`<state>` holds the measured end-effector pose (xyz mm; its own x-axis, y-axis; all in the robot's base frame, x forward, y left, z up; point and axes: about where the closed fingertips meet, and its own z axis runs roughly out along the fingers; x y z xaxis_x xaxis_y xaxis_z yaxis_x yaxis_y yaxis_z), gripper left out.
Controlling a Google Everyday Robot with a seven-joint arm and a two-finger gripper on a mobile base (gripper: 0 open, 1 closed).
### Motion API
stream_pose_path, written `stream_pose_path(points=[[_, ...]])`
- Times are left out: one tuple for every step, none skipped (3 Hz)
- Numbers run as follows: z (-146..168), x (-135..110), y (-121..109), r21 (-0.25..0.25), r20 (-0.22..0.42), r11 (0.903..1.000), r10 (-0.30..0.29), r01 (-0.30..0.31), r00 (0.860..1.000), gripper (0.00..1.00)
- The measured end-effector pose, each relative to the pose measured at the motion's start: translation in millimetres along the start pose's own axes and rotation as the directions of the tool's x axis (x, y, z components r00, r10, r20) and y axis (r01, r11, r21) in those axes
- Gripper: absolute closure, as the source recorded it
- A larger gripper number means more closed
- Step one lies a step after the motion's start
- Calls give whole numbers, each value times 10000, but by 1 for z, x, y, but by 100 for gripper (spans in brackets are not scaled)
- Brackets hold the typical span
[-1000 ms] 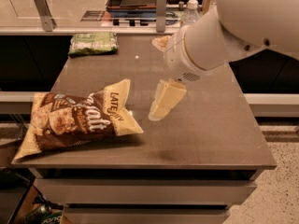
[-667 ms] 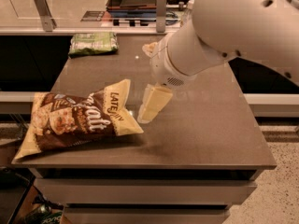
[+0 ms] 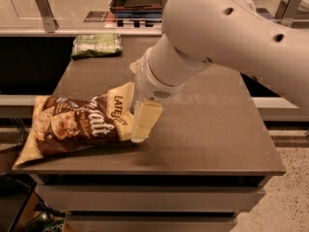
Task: Move brown chip bag near blue plastic bottle
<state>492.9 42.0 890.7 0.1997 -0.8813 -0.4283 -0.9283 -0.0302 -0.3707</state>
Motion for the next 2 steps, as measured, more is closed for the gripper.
stream_pose_path(points=[[10, -13, 20, -756, -414, 9967, -324, 292, 9986, 0], [10, -13, 20, -768, -422, 9966, -333, 300, 9986, 0]])
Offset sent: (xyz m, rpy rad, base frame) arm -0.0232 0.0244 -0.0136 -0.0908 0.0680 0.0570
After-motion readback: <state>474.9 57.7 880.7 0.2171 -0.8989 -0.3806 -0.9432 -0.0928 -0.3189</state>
